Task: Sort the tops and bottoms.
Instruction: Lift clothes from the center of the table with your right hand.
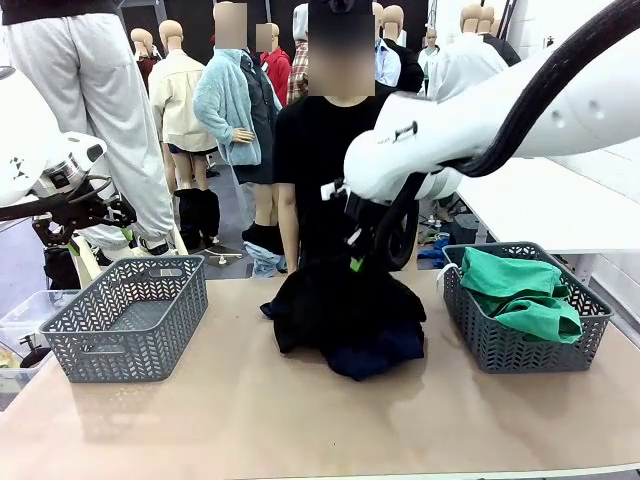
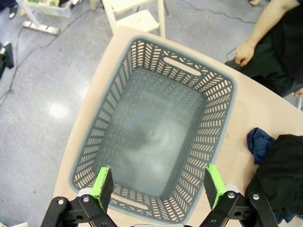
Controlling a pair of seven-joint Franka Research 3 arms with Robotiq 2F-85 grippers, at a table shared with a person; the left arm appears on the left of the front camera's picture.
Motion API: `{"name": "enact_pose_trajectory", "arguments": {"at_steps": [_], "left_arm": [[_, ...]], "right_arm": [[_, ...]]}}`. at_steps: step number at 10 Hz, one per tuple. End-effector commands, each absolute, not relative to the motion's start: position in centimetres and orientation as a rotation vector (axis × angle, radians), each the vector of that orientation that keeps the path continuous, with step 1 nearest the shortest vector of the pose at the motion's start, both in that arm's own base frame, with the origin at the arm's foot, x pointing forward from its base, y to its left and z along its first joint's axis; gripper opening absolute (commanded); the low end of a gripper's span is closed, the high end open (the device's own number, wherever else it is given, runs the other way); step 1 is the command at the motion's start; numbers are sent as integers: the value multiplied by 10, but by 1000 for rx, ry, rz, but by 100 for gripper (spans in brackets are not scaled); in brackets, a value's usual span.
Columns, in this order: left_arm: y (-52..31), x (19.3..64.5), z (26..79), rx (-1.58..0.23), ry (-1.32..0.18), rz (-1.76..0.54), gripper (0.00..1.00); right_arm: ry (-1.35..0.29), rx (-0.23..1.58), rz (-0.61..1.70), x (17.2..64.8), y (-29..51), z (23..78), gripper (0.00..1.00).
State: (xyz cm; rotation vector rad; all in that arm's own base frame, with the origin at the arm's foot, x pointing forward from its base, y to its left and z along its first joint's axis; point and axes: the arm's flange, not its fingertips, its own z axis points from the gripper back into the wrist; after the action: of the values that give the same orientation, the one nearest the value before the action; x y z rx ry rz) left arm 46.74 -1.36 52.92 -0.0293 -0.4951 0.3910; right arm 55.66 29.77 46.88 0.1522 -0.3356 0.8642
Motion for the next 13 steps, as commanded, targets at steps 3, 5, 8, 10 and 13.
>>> {"name": "enact_pose_trajectory", "arguments": {"at_steps": [3, 5, 8, 10, 13], "left_arm": [[-14, 468, 532, -35, -485, 406, 100], [-14, 468, 532, -35, -485, 406, 100], [-14, 468, 532, -35, -485, 406, 100], [-14, 468, 532, -35, -485, 406, 100], [-14, 468, 532, -35, -485, 406, 100]], "right_arm": [[-495, 45, 942, 506, 273, 564, 0], [-531, 6, 966, 488, 267, 611, 0], [-558, -8, 999, 465, 265, 671, 0], [-585, -37, 974, 450, 267, 713, 0], [-609, -61, 944, 431, 275, 756, 0]]}}
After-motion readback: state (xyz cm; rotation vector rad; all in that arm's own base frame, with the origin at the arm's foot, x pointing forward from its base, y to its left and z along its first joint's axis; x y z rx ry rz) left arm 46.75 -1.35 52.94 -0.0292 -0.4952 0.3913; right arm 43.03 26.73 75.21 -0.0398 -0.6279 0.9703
